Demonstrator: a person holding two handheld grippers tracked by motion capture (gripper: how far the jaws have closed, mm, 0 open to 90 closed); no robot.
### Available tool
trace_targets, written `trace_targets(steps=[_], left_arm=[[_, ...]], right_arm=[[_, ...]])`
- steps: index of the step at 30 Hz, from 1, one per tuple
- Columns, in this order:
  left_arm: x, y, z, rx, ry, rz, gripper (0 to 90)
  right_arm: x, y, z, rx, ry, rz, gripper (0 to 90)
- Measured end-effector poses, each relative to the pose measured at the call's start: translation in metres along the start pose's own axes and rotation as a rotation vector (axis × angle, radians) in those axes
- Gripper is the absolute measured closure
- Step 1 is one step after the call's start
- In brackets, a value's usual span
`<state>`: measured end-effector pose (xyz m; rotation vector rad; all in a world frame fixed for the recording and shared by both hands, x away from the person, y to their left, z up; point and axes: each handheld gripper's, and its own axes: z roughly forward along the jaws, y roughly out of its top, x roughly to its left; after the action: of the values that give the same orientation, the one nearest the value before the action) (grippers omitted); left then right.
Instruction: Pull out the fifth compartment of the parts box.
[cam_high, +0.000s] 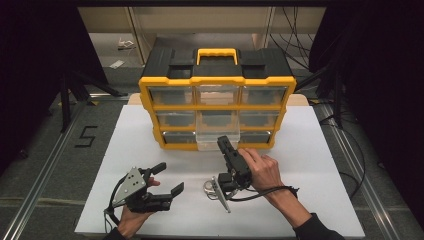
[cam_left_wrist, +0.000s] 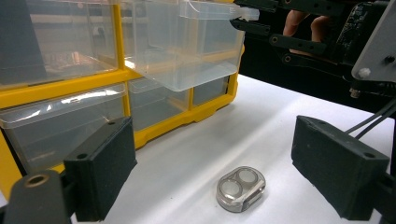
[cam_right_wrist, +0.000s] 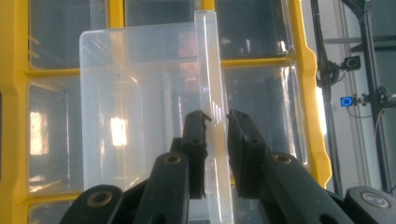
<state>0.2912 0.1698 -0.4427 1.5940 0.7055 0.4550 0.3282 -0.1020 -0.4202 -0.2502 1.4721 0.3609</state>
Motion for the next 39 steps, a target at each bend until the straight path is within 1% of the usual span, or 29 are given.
trace_targets(steps=[1,2,3,4,5,6,7,9,10,13,15,21,26,27,29,30,31,32,34,38,39], left_arm=[[0.000,0.000,0.000,0.000,0.000,0.000,13.4],[0.000,0.000,0.000,0.000,0.000,0.000,13.3],[0.000,0.000,0.000,0.000,0.000,0.000,13.3],[0.000,0.000,0.000,-0.001,0.000,0.000,13.3],[0.000,0.000,0.000,-0.002,-0.001,0.000,13.2],[0.000,0.000,0.000,-0.001,0.000,-0.001,13.3],[0.000,0.000,0.000,-0.001,0.000,-0.001,13.2],[0.000,0.000,0.000,0.000,0.001,0.001,13.3],[0.000,0.000,0.000,0.000,0.000,0.001,13.3],[0.000,0.000,0.000,0.001,0.000,0.000,13.3],[0.000,0.000,0.000,0.001,0.000,0.000,13.3],[0.000,0.000,0.000,0.001,0.001,-0.001,13.3],[0.000,0.000,0.000,0.001,0.001,0.001,13.3],[0.000,0.000,0.000,0.001,0.001,0.001,13.3],[0.000,0.000,0.000,0.001,0.002,0.001,13.3],[0.000,0.000,0.000,0.001,0.001,0.000,13.4],[0.000,0.000,0.000,0.001,0.002,0.000,13.4],[0.000,0.000,0.000,0.001,0.001,0.000,13.4],[0.000,0.000,0.000,0.000,0.000,0.001,13.3],[0.000,0.000,0.000,0.000,0.000,0.001,13.3],[0.000,0.000,0.000,0.000,0.001,0.002,13.3]], right_arm=[[0.000,0.000,0.000,0.008,0.006,0.011,77.0],[-0.002,0.001,0.000,0.010,0.013,0.023,74.6],[-0.002,0.001,0.000,0.010,0.013,0.023,74.6],[-0.002,0.000,0.000,-0.004,0.011,0.032,72.1],[-0.002,0.000,-0.001,0.002,0.013,0.043,69.9],[-0.002,0.000,-0.002,0.008,0.021,0.045,68.3],[-0.002,0.000,-0.003,0.014,0.025,0.064,66.3],[-0.005,-0.001,-0.005,0.009,0.045,0.079,63.1],[-0.008,-0.002,-0.006,-0.007,0.049,0.092,59.7],[-0.011,-0.002,-0.008,-0.011,0.058,0.102,58.0],[-0.012,-0.002,-0.010,-0.014,0.070,0.117,54.2],[-0.015,-0.003,-0.013,-0.036,0.108,0.160,50.6],[-0.017,-0.002,-0.014,-0.045,0.120,0.193,47.6],[-0.018,-0.002,-0.015,-0.039,0.127,0.202,46.9],[-0.019,-0.002,-0.016,-0.049,0.126,0.208,46.2],[-0.020,-0.002,-0.016,-0.053,0.135,0.228,45.0],[-0.020,-0.002,-0.016,-0.053,0.135,0.228,45.0],[-0.022,-0.002,-0.018,-0.061,0.138,0.241,44.0],[-0.023,-0.002,-0.018,-0.062,0.145,0.247,43.2],[-0.026,-0.002,-0.021,-0.073,0.161,0.296,40.6],[-0.028,-0.002,-0.022,-0.072,0.170,0.321,38.9]])
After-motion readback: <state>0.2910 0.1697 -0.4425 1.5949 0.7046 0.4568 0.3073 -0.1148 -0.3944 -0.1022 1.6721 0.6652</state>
